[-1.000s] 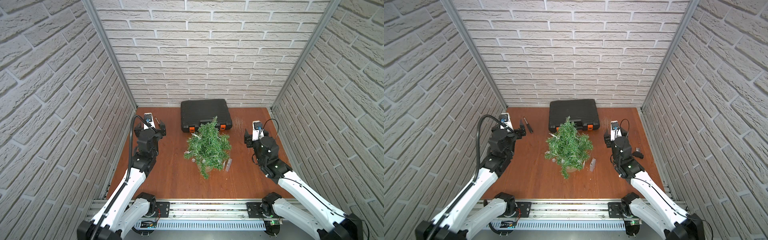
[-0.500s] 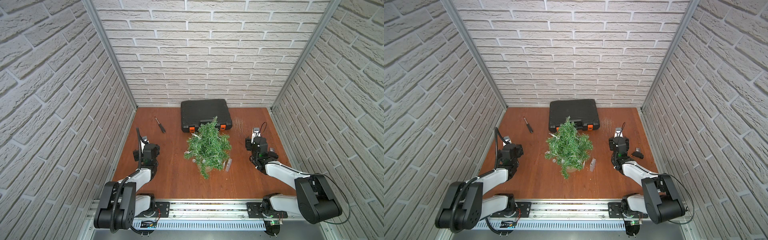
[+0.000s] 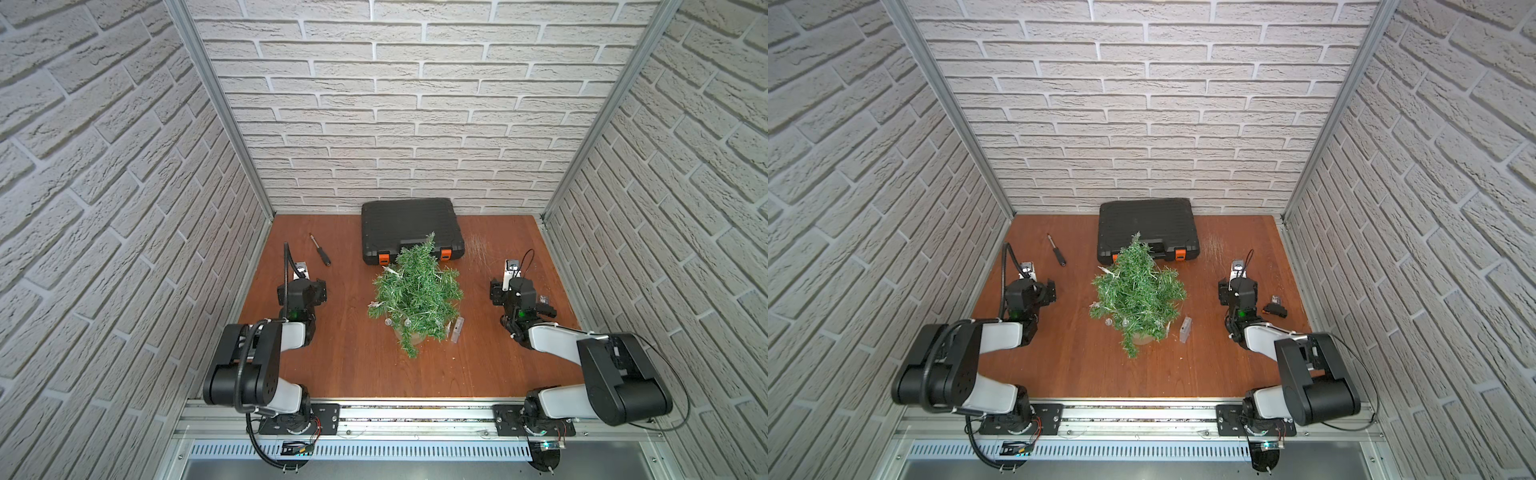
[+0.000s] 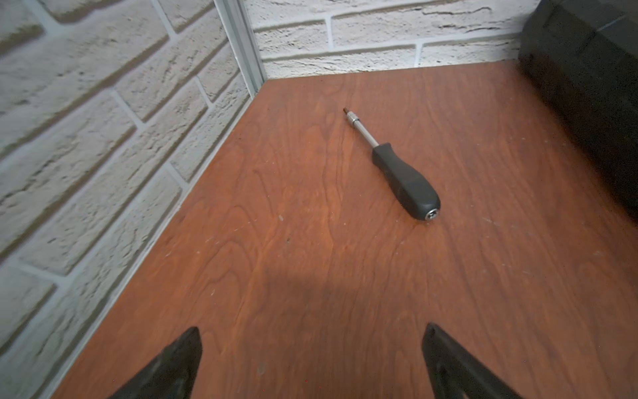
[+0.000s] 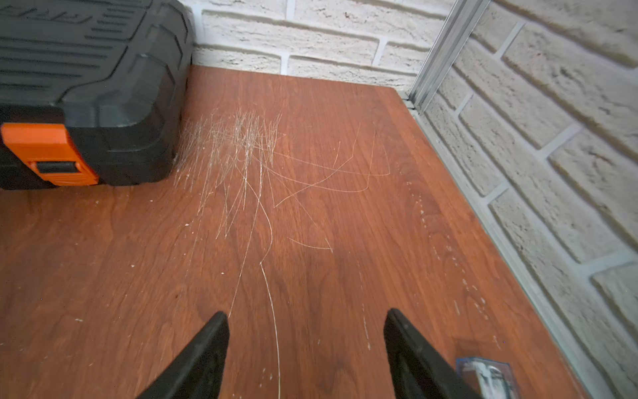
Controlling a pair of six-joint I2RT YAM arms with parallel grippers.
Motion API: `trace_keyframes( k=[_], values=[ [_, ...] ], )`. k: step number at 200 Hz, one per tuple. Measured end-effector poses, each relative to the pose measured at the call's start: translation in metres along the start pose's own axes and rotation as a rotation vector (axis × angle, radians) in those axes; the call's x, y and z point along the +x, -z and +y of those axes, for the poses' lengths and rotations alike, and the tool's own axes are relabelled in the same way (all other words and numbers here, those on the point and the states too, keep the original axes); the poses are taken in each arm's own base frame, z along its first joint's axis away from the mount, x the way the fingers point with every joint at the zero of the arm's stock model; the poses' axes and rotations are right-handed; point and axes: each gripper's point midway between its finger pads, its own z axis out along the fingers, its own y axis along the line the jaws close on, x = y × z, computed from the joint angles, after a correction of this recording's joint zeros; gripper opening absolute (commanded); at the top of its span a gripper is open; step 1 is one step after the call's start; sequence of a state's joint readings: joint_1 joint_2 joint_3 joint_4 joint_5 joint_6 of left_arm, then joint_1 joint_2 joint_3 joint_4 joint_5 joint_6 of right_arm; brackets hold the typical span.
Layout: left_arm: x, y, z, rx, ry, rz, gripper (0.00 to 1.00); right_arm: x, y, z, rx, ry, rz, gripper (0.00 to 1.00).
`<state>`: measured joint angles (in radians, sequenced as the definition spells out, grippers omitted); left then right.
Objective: Wrap string light around the christmas tree
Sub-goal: Reset both arms
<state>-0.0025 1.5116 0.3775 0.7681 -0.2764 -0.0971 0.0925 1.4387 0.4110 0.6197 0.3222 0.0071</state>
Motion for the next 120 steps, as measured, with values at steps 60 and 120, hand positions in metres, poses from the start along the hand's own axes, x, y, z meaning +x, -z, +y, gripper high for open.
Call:
trace_keyframes(
  k=[60, 120],
  values=[
    [0.003, -0.01, 0.003, 0.051, 0.041, -0.014, 0.98, -0.003, -0.005, 0.015, -0.098, -0.013, -0.033, 1.0],
    [-0.001, -0.009, -0.001, 0.07, 0.043, -0.03, 0.98, -0.007, -0.005, 0.018, -0.116, -0.017, -0.049, 1.0]
  ],
)
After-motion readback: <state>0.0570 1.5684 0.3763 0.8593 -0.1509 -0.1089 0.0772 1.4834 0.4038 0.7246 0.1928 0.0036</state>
